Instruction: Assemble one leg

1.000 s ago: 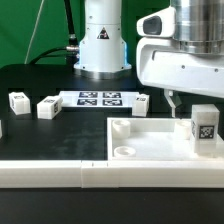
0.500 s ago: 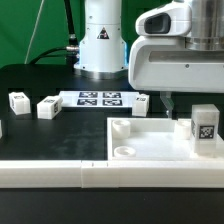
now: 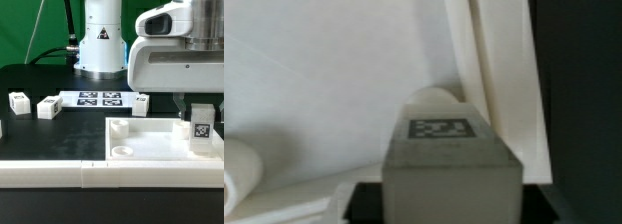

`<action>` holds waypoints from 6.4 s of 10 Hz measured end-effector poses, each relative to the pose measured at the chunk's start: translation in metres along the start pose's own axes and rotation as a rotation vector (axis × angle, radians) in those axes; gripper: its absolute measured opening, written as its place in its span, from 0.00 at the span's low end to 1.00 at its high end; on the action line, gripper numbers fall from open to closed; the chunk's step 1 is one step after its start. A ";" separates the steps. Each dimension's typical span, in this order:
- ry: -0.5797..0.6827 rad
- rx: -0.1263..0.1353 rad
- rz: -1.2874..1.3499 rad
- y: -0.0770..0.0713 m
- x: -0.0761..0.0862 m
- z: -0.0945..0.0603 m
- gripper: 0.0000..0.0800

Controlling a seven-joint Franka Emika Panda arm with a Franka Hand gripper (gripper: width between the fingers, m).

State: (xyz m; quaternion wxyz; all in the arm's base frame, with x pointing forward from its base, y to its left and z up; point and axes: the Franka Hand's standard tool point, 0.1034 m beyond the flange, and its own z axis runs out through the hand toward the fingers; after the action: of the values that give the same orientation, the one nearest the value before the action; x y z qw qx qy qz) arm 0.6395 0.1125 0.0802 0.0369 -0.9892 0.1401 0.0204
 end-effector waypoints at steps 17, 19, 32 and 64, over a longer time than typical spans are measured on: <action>-0.023 0.083 1.383 0.006 0.001 0.004 0.60; -0.013 0.076 1.079 0.003 0.001 0.005 0.76; -0.040 -0.034 -0.108 -0.009 0.003 0.006 0.81; 0.025 -0.034 0.158 -0.012 0.008 0.009 0.81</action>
Offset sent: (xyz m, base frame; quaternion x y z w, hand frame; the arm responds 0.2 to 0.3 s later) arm -0.0076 -0.0185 -0.0010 -0.0010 0.0610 0.3844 0.9212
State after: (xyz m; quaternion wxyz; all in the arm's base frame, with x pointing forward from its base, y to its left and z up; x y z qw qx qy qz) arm 0.6500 0.1224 0.0720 0.0166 -0.9758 0.2178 0.0132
